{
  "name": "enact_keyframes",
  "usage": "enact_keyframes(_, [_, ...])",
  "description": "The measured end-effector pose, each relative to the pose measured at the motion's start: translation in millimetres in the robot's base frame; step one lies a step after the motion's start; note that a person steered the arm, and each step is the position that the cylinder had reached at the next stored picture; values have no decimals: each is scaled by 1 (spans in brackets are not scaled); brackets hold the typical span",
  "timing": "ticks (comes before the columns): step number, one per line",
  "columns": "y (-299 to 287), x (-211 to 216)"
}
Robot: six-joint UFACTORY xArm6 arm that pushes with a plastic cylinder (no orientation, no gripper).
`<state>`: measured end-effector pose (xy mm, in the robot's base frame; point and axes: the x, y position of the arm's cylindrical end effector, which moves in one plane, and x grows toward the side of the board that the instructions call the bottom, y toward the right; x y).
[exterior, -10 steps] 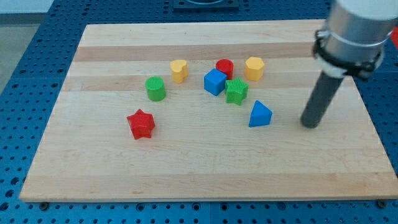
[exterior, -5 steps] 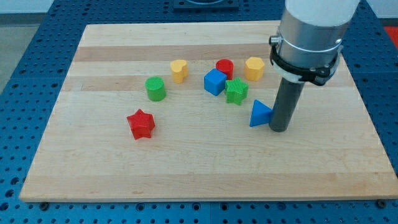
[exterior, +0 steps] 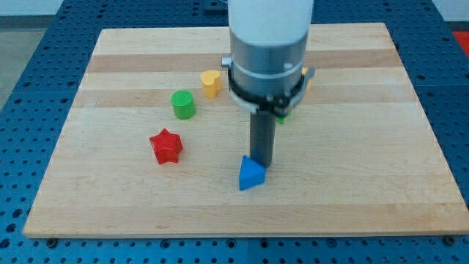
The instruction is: Put the triangle at the top left corner of the board
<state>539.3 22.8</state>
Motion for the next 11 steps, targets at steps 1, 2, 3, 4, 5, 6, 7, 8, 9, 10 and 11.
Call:
enact_keyframes(1, [14, 49])
enact_keyframes(2, [12, 67])
enact_keyframes(3, [10, 54])
enact_keyframes(4, [-2, 37])
enact_keyframes(5, [-30, 34])
enact_keyframes(6, [-52, 34])
enact_keyframes(7, [-72, 30])
enact_keyframes(8, [-97, 24])
enact_keyframes(9, [-126, 12])
enact_keyframes(10, [-150, -5])
enact_keyframes(11, [-186, -18])
